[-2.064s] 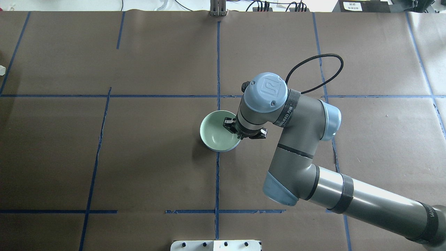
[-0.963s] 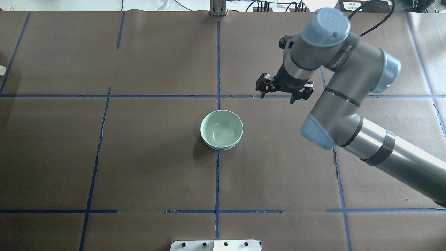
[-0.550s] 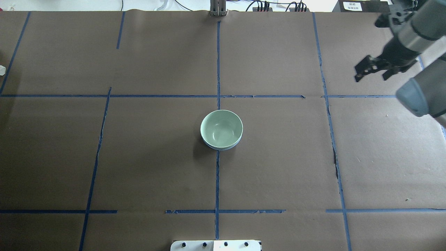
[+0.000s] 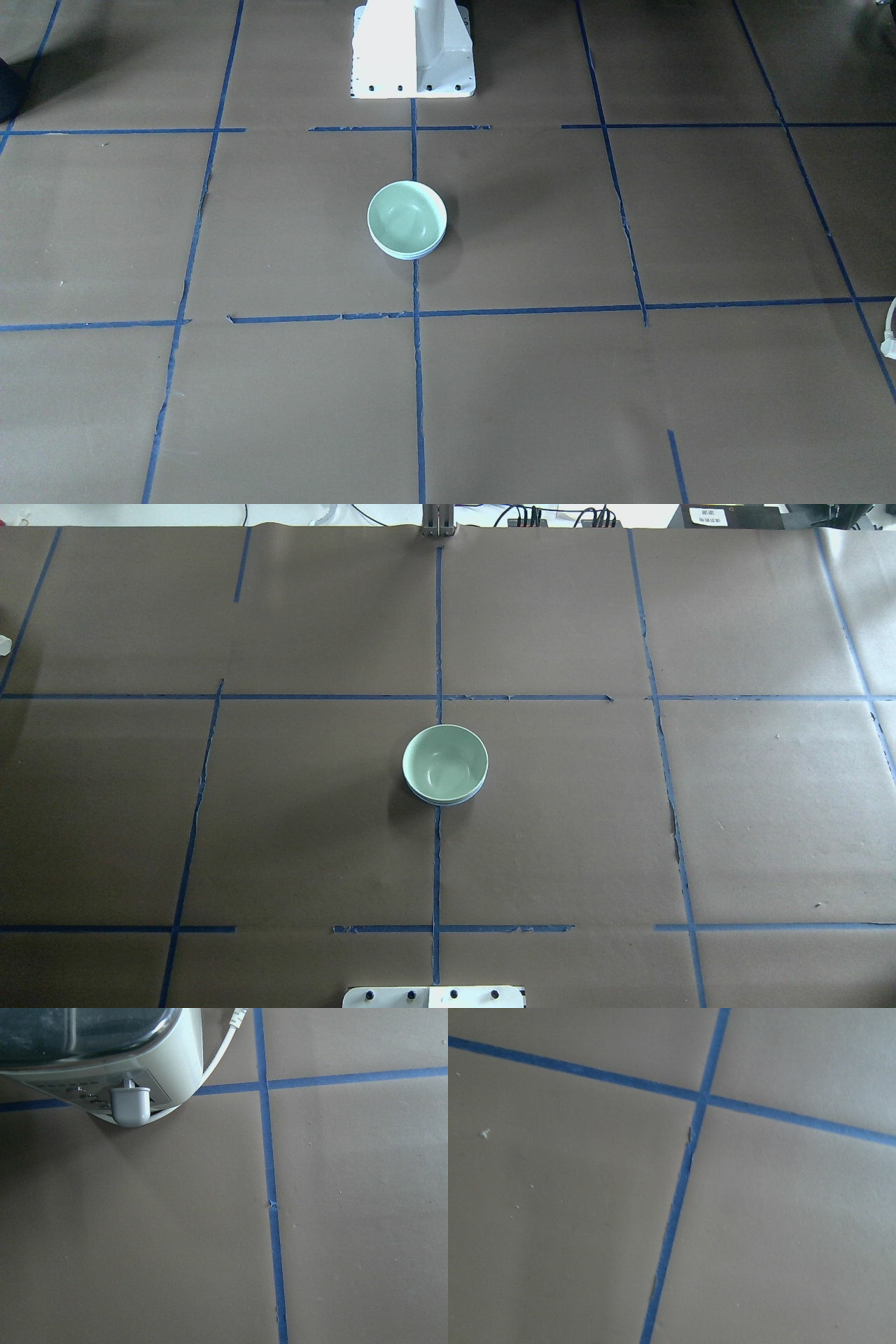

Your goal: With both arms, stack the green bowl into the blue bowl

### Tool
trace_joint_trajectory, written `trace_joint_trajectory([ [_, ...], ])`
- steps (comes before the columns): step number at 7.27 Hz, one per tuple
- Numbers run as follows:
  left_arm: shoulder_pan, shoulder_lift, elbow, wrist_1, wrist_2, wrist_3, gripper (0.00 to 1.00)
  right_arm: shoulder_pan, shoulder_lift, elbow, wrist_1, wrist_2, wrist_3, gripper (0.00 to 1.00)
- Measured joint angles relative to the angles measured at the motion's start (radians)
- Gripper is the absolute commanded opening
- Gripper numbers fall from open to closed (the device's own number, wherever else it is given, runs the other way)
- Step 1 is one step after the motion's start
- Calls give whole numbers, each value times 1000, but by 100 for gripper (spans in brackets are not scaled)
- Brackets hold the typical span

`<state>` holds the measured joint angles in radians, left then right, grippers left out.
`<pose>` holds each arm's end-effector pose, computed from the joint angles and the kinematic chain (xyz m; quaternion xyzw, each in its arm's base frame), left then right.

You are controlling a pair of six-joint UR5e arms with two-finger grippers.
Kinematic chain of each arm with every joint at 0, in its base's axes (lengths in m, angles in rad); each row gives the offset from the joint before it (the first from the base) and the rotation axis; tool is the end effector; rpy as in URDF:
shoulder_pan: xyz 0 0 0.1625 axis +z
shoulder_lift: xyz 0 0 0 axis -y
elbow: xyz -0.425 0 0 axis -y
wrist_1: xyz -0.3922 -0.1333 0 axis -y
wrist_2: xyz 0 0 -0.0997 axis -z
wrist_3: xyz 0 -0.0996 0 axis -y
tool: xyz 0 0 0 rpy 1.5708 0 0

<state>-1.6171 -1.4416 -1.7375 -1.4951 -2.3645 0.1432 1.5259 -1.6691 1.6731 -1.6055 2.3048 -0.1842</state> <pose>-0.0823 -0.4308 0.6428 0.0190 0.3864 0.0373 0.9214 0.0464 -0.4504 0.6609 0.0107 -0.3589 -0.1012 0.9278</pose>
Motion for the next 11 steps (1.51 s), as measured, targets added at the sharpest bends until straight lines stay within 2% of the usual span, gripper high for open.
trace_joint_trajectory([
  [2, 0, 8, 6, 2, 2, 3, 100, 18, -37, 2, 3, -2, -1, 100],
  [11, 0, 28, -7, 0, 3, 4, 100, 19, -42, 8, 5, 2, 6, 100],
])
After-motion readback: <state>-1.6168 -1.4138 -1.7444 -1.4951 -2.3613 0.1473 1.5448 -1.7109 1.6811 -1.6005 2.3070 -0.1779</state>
